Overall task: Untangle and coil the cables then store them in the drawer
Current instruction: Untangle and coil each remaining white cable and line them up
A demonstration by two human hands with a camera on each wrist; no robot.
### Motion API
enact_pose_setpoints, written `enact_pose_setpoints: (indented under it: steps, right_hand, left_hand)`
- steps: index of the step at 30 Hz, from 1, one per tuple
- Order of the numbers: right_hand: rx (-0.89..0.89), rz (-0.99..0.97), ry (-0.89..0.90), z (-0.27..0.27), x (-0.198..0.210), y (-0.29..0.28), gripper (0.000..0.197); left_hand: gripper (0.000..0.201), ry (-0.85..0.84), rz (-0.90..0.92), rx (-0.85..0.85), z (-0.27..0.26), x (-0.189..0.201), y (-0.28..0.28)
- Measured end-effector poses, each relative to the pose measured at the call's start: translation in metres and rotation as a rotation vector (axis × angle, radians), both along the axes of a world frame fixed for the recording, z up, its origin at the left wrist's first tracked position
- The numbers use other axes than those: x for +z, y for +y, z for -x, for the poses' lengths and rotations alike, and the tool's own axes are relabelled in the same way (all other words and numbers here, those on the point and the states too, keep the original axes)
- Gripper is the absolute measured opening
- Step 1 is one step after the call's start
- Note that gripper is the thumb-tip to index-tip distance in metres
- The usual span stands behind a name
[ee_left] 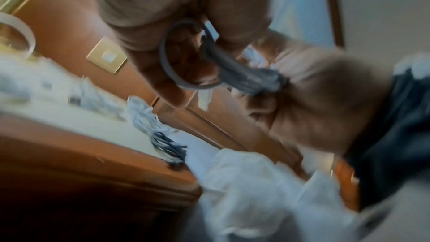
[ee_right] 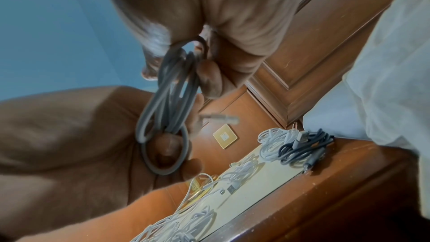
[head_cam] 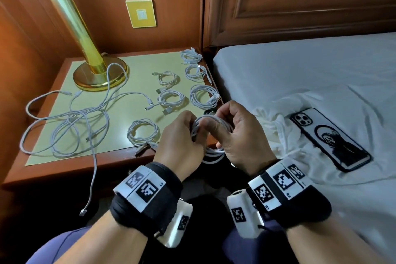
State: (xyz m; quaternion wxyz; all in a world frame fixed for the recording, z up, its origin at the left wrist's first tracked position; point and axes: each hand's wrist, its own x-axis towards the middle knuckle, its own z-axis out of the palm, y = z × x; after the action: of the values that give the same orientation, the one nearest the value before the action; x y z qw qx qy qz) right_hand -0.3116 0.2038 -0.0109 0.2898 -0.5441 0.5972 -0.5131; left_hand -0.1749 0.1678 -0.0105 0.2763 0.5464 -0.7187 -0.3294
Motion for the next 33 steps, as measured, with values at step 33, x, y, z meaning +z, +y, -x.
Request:
enact_pose_setpoints:
  steps: [33]
  right_hand:
    - [0.142,-0.197,0.089,-0.001,-0.011,0.002,0.045]
  left_hand:
    - [0.034,1.025,-0.578,0.161,-0.015,0.004,-0.020]
